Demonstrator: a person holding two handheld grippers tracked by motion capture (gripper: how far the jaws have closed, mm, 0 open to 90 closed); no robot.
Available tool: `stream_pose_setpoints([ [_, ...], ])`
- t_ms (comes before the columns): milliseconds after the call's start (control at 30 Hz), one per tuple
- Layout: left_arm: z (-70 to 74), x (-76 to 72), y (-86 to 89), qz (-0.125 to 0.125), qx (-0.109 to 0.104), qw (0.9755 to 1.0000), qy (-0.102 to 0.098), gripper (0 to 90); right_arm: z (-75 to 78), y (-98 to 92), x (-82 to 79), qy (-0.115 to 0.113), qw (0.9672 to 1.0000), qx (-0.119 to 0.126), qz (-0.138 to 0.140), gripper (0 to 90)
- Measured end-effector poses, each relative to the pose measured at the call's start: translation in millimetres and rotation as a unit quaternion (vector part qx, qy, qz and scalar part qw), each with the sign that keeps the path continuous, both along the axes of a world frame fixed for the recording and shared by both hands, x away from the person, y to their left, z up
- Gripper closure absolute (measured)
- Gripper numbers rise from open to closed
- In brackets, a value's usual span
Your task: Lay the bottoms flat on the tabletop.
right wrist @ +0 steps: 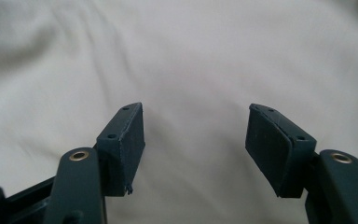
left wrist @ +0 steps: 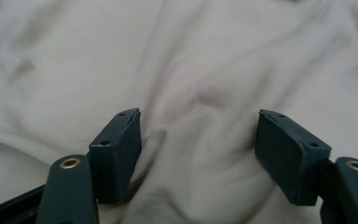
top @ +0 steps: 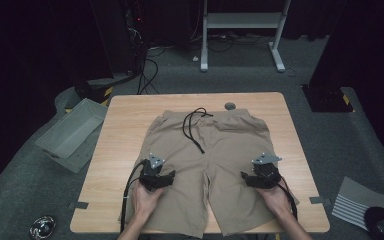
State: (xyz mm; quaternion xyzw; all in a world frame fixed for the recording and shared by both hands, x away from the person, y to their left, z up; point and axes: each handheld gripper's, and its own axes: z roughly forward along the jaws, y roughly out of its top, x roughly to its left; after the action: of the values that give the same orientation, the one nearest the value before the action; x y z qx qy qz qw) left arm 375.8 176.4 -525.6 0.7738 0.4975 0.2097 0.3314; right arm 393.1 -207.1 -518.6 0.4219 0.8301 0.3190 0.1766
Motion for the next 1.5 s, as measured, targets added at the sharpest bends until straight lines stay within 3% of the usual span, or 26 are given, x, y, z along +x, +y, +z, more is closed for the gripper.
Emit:
stream_pose_setpoints([
  [67, -1.1, 4.7, 1.6, 0.012, -0.009, 0.9999, -0.006, 31.9, -2.0, -1.5, 4.1, -0.01, 0.9998, 0.007, -0.013, 37.9],
  [200, -3.0, 16.4, 1.3, 0.024, -0.006, 0.9996, -0.016, 31.6, -5.7, 1.6, 18.3, -0.024, 0.9995, 0.018, -0.014, 37.1],
  [233, -2.8, 22.5, 0.7, 0.027, -0.005, 0.9995, -0.014, 31.2, -6.2, 5.9, 32.1, -0.027, 0.9993, 0.019, -0.019, 36.9],
  [267, -2.6, 29.6, 0.0, 0.03, -0.005, 0.9994, -0.014, 31.2, -6.2, 5.9, 32.1, -0.027, 0.9993, 0.019, -0.019, 36.9],
  [300, -2.7, 46.9, -1.1, 0.041, -0.006, 0.9991, -0.013, 30.0, -6.2, 12.3, 48.6, -0.028, 0.9992, 0.018, -0.022, 36.8],
  [333, -2.7, 46.9, -1.1, 0.041, -0.006, 0.9991, -0.013, 29.5, -6.2, 12.3, 48.6, -0.028, 0.9992, 0.018, -0.022, 36.8],
  [367, -2.4, 56.3, -0.9, 0.046, -0.003, 0.9989, -0.012, 29.5, -6.2, 15.4, 57.6, -0.027, 0.9991, 0.019, -0.027, 36.8],
  [400, -1.8, 72.9, -0.3, 0.057, -0.002, 0.9983, -0.01, 29.0, -6.2, 21.0, 75.7, -0.028, 0.9988, 0.019, -0.035, 36.7],
  [533, 2.9, 84.0, 1.7, 0.069, 0.006, 0.9976, 0.01, 30.2, -4.4, 26.0, 91.1, -0.022, 0.9986, 0.014, -0.046, 36.1],
  [567, 6.1, 81.6, 2.8, 0.067, 0.012, 0.9976, 0.01, 30.0, 5.5, 23.1, 83.7, -0.029, 0.9982, 0.029, -0.043, 36.4],
  [600, 9.1, 75.0, 4.0, 0.063, 0.015, 0.9979, -0.001, 30.0, 5.5, 23.1, 83.7, -0.029, 0.9982, 0.029, -0.043, 36.4],
  [633, 11.8, 66.1, 5.7, 0.058, 0.012, 0.9982, -0.015, 32.6, 20.1, 12.5, 63.2, -0.056, 0.9963, 0.055, -0.036, 39.7],
  [667, 15.4, 49.4, 10.3, 0.046, 0.01, 0.9986, -0.026, 32.8, 26.1, 5.7, 51.9, -0.067, 0.9957, 0.054, -0.034, 41.4],
  [733, 15.3, 42.8, 12.9, 0.041, 0.013, 0.9987, -0.025, 32.8, 32.4, -11.3, 31.0, -0.074, 0.9954, 0.048, -0.036, 46.2],
  [767, 13.9, 37.5, 15.6, 0.041, 0.013, 0.9988, -0.022, 32.8, 32.4, -11.3, 31.0, -0.074, 0.9954, 0.048, -0.036, 46.2],
  [867, 3.9, 28.8, 24.1, 0.046, 0.006, 0.9989, -0.009, 32.8, 24.6, -50.6, 4.2, -0.066, 0.996, 0.016, -0.059, 62.0],
  [900, -0.4, 28.2, 26.3, 0.049, 0.004, 0.9988, -0.003, 32.8, 24.6, -50.6, 4.2, -0.066, 0.996, 0.016, -0.059, 62.0],
  [933, -3.3, 26.2, 29.2, 0.052, -0.013, 0.9984, -0.016, 31.9, 20.2, -59.7, 1.9, -0.056, 0.9959, 0.017, -0.069, 64.2],
  [967, -4.1, 25.7, 29.0, 0.055, -0.013, 0.9982, -0.02, 33.3, 11.0, -74.1, 0.8, -0.038, 0.9951, 0.016, -0.09, 66.6],
  [1033, -4.4, 25.2, 26.7, 0.058, -0.007, 0.9981, -0.023, 32.9, 8.5, -76.4, 0.8, -0.032, 0.9947, 0.016, -0.097, 67.9],
  [1067, -4.4, 24.9, 26.4, 0.059, -0.007, 0.998, -0.022, 32.9, 1.6, -76.8, 1.3, -0.019, 0.9953, -0.002, -0.094, 74.5],
  [1167, -4.4, 24.2, 26.3, 0.061, -0.006, 0.9979, -0.022, 32.8, 0.7, -74.5, -2.9, -0.024, 0.9963, -0.008, -0.082, 84.4],
  [1200, -4.5, 23.0, 25.6, 0.066, -0.006, 0.9975, -0.023, 32.8, 1.8, -70.1, -12.0, -0.025, 0.9969, -0.025, -0.07, 88.5],
  [1300, -4.4, 21.9, 25.1, 0.071, -0.006, 0.9972, -0.022, 32.7, 1.7, -68.7, -24.7, -0.029, 0.9973, -0.032, -0.06, 89.0],
  [1333, -4.5, 21.1, 24.4, 0.076, -0.006, 0.9969, -0.022, 32.6, 1.2, -71.6, -37.8, -0.027, 0.9975, -0.023, -0.061, 89.0],
  [1500, -4.4, 19.9, 24.0, 0.078, -0.004, 0.9967, -0.022, 32.1, 2.8, -74.2, -58.9, -0.025, 0.9973, -0.017, -0.067, 84.8],
])
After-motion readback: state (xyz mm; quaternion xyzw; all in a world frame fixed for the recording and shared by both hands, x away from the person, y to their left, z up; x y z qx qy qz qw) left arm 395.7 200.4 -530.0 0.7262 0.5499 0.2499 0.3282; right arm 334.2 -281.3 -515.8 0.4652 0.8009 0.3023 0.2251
